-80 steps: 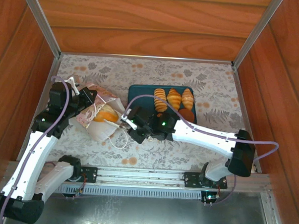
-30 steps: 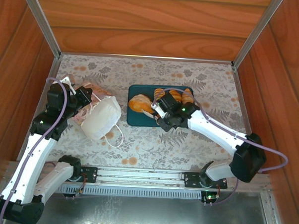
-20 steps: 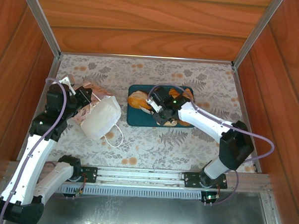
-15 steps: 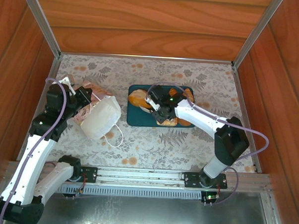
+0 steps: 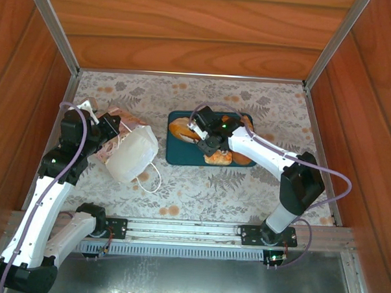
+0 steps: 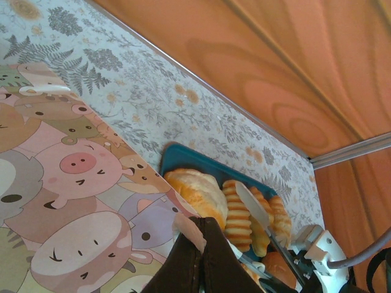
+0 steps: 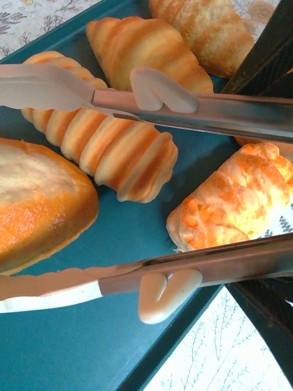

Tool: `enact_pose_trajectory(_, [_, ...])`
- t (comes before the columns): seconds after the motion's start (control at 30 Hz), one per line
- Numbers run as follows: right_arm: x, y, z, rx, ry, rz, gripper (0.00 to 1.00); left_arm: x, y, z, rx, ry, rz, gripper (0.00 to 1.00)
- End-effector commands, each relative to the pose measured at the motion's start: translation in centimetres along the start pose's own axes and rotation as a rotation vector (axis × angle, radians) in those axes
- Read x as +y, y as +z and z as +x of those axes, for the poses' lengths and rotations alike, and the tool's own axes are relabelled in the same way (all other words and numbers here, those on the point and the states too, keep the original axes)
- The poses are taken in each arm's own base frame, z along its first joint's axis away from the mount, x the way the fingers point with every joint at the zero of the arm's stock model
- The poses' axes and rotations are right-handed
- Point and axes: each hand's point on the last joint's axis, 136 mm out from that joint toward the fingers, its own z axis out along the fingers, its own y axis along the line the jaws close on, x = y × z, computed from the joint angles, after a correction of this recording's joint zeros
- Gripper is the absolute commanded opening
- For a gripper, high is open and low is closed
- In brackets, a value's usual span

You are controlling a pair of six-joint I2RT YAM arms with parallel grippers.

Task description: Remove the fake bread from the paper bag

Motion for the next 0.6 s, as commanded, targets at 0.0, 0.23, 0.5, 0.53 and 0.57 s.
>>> enact_pose_trajectory(0.0, [0.0, 1.0, -1.0, 0.007, -0.03, -0.02, 0.58, 0.2, 0.2, 0.2, 0.008, -0.003, 0.003, 0.0])
enact_pose_trajectory(0.23, [-0.6, 1.9, -1.2, 0.03, -0.079, 0.001, 0.48, 0.3, -0.1, 0.2, -0.002, 0.001, 0.002, 0.0])
enact_pose_trajectory(0.5, [-1.7, 1.9, -1.7, 0.03, -0.077, 0.039, 0.48, 0.4, 0.0, 0.3, 0.002, -0.003, 0.0, 0.0])
enact_pose_trajectory(0.53, [-1.9, 1.8, -1.7, 0.027, -0.071, 0.042, 0.48, 0.4, 0.0, 0.3, 0.002, -0.004, -0.001, 0.0])
enact_pose_trajectory(0.57, [-2.0, 1.8, -1.7, 0.025, -0.065, 0.043, 0.48, 0.4, 0.0, 0.3, 0.004, -0.004, 0.0, 0.0])
